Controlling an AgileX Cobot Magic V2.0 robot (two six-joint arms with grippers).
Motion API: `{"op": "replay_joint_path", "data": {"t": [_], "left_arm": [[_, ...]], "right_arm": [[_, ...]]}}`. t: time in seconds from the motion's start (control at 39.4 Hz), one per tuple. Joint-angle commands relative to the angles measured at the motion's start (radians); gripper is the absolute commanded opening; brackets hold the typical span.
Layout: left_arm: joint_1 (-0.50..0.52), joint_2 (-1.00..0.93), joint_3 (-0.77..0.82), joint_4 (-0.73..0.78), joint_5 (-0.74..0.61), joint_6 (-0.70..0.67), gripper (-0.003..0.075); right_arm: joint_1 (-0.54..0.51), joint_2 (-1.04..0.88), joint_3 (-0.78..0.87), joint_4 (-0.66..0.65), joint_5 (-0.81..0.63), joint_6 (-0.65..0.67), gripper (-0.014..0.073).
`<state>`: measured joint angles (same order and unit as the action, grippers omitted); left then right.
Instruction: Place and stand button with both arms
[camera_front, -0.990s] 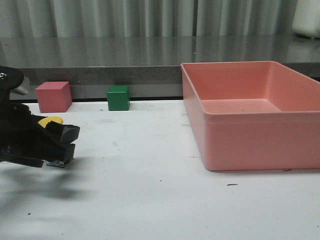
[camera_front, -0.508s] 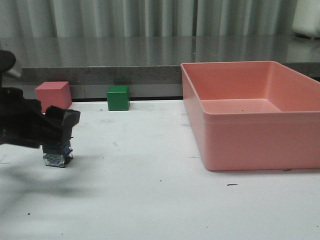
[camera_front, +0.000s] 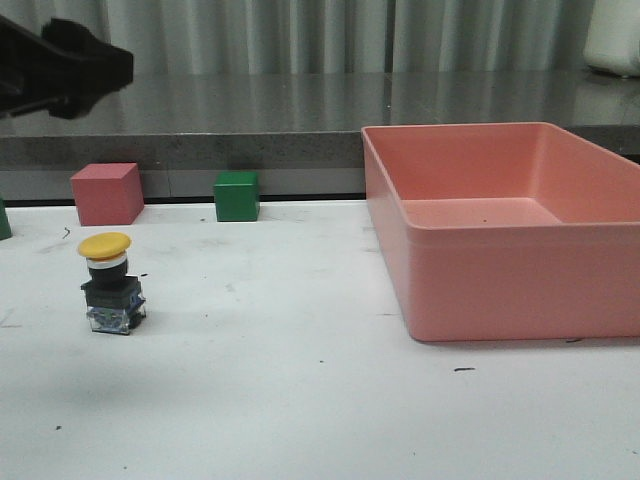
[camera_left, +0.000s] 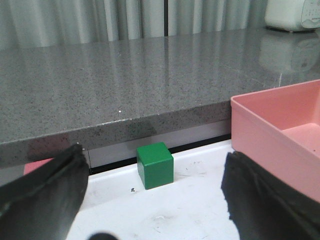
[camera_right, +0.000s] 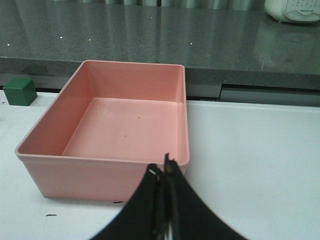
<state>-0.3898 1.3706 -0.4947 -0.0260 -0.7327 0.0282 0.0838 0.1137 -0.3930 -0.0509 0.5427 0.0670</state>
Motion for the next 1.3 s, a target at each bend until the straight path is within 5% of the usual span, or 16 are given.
{"op": "replay_joint_path", "data": {"t": [0.0, 0.38, 0.74, 1.27], "left_arm": [[0.001, -0.139, -0.029, -0.012, 0.049, 0.001, 0.0472], [0.001, -0.681, -0.029, -0.012, 0.671, 0.001, -0.0011], [0.001, -1.110, -0.029, -0.012, 1.128, 0.001, -0.0020], [0.001, -1.217, -0.029, -0.012, 1.139, 0.001, -0.0020]], "right_arm": [[-0.003, 0.010, -0.026, -0.017, -0.078, -0.008, -0.0068], [-0.003, 0.010, -0.026, -0.017, -0.078, -0.008, -0.0068], [-0.003, 0.010, -0.026, -0.017, -0.078, -0.008, -0.0068], [-0.003, 0.010, -0.026, -0.017, -0.078, -0.008, -0.0068]]}}
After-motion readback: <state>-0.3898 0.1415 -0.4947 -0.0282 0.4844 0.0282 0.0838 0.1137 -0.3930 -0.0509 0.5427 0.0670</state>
